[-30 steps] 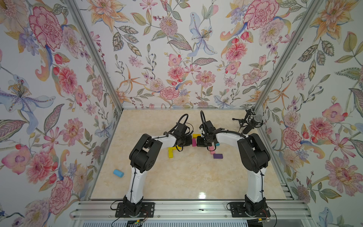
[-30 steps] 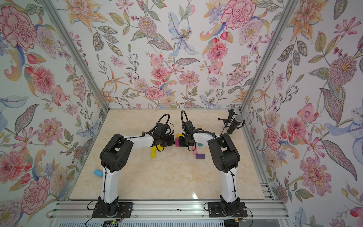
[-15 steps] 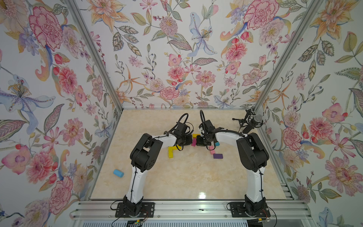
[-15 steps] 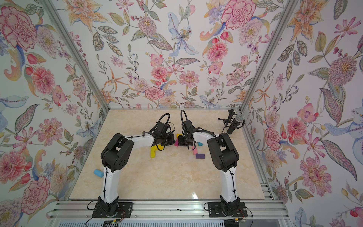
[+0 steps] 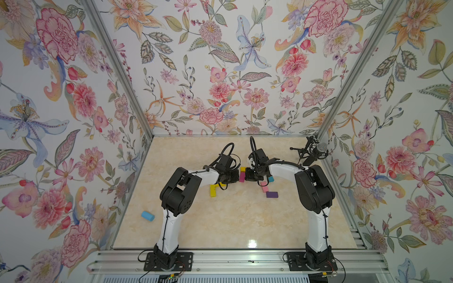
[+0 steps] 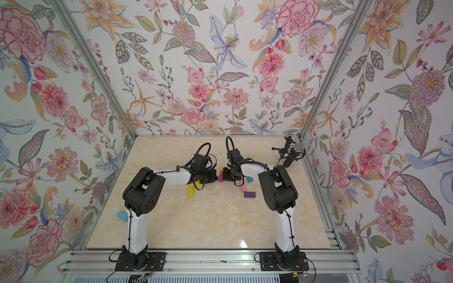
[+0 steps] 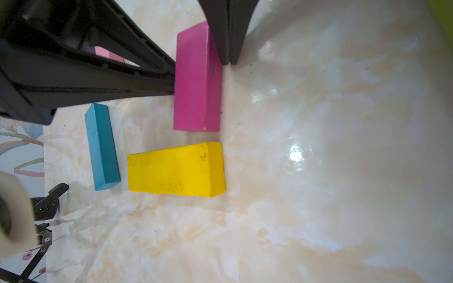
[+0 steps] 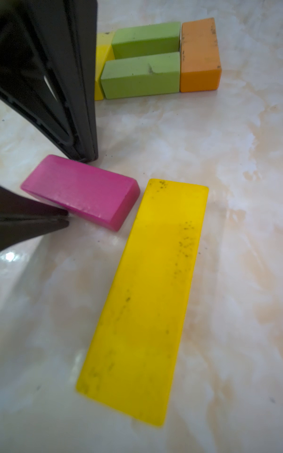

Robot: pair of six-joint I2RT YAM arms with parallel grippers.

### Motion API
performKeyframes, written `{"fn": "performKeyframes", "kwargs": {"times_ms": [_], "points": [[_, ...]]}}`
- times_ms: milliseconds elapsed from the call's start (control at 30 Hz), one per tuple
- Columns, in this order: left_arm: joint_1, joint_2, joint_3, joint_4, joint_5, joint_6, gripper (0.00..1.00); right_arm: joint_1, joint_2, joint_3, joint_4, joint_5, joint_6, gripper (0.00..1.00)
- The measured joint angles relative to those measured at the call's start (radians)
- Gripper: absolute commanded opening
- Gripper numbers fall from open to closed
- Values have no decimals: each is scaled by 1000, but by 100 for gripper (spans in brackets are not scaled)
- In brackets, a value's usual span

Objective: Assemble the letter p with building blocks
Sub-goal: Assemble the building block at the center of the board.

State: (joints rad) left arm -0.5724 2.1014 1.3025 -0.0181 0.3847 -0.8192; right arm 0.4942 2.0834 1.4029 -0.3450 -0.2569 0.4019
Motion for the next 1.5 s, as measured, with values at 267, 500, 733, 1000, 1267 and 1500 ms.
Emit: {"fn": "performKeyframes", "kwargs": {"times_ms": [267, 500, 733, 1000, 1267, 1500], "points": [[0, 0, 0, 0, 1, 0, 0, 0, 4, 6, -1, -1, 0, 0], [-2, 0, 5, -5, 4, 0, 0, 0, 11, 17, -1, 0, 0, 0], [-12, 3, 20, -29, 5, 0, 0, 0, 11, 17, -1, 2, 0, 0], [-12, 11, 34, -42, 4, 1, 0, 0, 11, 17, -1, 2, 0, 0], [-12, 20, 48, -45, 4, 4, 0, -6, 11, 16, -1, 2, 0, 0], [-12, 20, 51, -50, 4, 5, 0, -6, 11, 16, -1, 2, 0, 0]]}}
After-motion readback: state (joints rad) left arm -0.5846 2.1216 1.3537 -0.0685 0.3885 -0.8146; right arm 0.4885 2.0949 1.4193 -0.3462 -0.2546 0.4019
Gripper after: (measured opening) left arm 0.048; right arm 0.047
